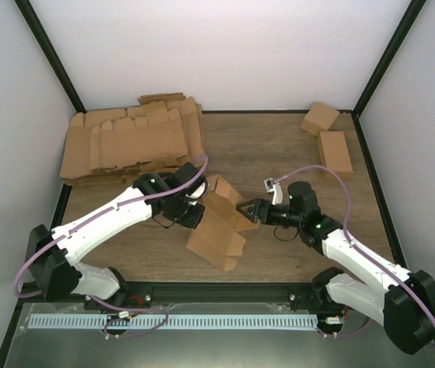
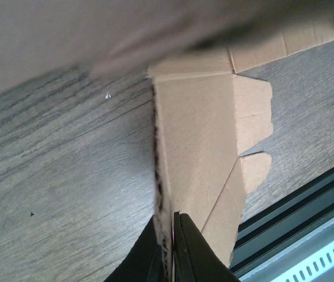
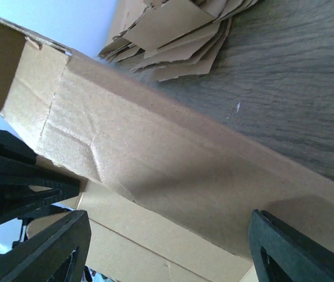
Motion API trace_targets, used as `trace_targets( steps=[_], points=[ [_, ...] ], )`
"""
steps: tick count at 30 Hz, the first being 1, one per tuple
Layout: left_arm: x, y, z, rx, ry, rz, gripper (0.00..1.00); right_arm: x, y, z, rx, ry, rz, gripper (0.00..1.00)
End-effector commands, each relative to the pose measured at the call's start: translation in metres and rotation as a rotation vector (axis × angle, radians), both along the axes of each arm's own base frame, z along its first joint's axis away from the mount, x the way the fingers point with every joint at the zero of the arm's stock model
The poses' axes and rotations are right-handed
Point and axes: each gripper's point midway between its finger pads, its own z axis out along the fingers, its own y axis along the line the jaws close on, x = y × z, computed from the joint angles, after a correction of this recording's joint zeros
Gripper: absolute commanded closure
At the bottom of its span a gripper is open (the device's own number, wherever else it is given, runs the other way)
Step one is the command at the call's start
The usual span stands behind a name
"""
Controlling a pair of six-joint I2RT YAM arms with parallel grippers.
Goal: Fold the paper box
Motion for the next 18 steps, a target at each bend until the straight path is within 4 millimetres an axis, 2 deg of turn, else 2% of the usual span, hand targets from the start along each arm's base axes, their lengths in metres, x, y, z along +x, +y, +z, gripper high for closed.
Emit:
trace_targets(
  steps=[1, 9, 14, 18],
  points=[
    [0.005, -0.006, 0.016, -0.008, -0.033, -0.025, 0.96, 0.015, -0.004, 0.012, -0.067, -0.066, -0.023, 0.24],
    [0.006, 0.009, 0.033, 0.089, -0.035, -0.036, 0.96, 0.023, 0.002, 0.029, -0.058, -0.098, -0.011, 0.23],
    [0.008, 0.015, 0.041, 0.135, -0.036, -0.039, 0.96, 0.016, 0.009, 0.02, -0.004, -0.049, 0.028, 0.2],
    [0.009, 0.023, 0.038, 0.219, -0.007, -0.036, 0.96, 0.011, 0.013, 0.006, 0.051, -0.001, 0.044, 0.2]
  ],
)
